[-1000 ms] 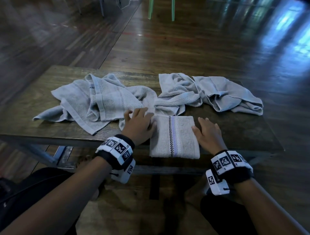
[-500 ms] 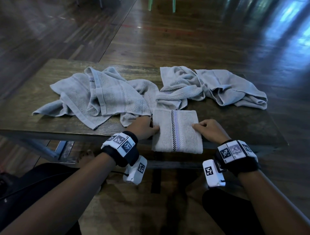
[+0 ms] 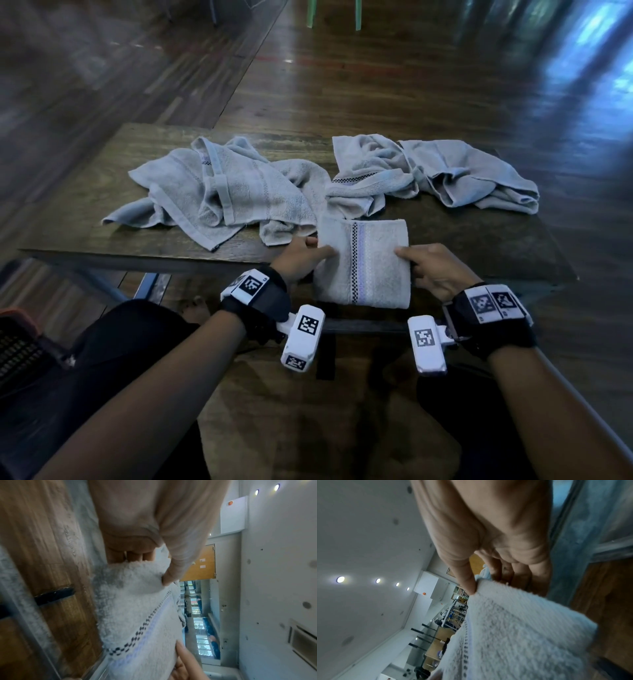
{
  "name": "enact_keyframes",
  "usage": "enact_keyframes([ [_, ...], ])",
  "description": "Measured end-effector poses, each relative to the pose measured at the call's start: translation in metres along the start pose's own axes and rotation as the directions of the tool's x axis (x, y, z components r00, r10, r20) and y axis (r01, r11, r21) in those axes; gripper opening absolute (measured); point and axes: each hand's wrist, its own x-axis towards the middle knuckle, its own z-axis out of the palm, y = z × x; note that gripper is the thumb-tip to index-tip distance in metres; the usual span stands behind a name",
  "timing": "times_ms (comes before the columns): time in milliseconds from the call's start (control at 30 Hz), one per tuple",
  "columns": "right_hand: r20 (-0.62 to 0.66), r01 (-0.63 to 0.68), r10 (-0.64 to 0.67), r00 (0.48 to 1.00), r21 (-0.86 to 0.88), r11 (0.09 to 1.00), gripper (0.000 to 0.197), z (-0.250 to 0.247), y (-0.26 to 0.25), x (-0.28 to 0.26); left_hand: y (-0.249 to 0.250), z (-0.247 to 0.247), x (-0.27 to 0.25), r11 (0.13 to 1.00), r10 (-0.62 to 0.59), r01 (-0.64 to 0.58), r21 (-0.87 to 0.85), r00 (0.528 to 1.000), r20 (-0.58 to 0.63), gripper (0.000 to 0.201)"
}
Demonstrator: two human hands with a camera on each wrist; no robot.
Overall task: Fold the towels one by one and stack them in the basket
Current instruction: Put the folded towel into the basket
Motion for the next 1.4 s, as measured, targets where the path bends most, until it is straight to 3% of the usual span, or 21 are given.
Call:
enact_keyframes([
  [67,0.044,-0.038,0.035,0.998,0.085,0.996,0.022,0.004,0.004,-0.019,-0.004,-0.002,-0.017,1.0,-0.023,0.023,-0.021,1.0,0.002,0.033],
  [200,0.084,-0.019,0.008,0.996,0.139,0.99,0.026,0.011,0.014,-0.055,-0.006,-0.011,-0.056,0.999,0.033,-0.032,-0.04,0.999,0.027,0.024],
  [367,0.062,0.138,-0.145,0.987,0.113,0.984,0.017,0.019,-0.004,-0.109,0.019,-0.024,-0.113,0.98,0.175,-0.173,-0.093,0.984,0.015,0.014],
  [633,0.019,0.4,-0.401,0.916,0.047,0.915,0.016,0.012,-0.066,-0.186,0.086,-0.034,-0.189,0.931,0.337,-0.34,-0.136,0.94,-0.043,0.028],
  [800,0.044,0.507,-0.51,0.859,0.055,0.86,0.013,0.029,-0.097,-0.194,0.107,-0.053,-0.214,0.909,0.392,-0.406,-0.094,0.91,-0.135,0.031],
  [933,0.18,0.525,-0.521,0.834,0.031,0.851,0.013,0.071,-0.114,-0.185,0.091,-0.091,-0.226,0.92,0.348,-0.383,-0.086,0.897,-0.274,0.02],
  [1000,0.267,0.526,-0.512,0.817,0.022,0.85,0.014,0.098,-0.123,-0.176,0.082,-0.115,-0.231,0.93,0.316,-0.36,-0.068,0.881,-0.352,0.028],
  [1233,0.53,0.534,-0.45,0.718,-0.007,0.845,0.014,0.222,-0.148,-0.148,0.04,-0.195,-0.267,0.924,0.222,-0.369,-0.106,0.74,-0.635,0.012],
  [1400,0.729,0.55,-0.321,0.604,-0.091,0.83,0.016,0.318,-0.141,-0.149,-0.014,-0.239,-0.309,0.95,0.099,-0.298,-0.098,0.58,-0.809,0.021],
])
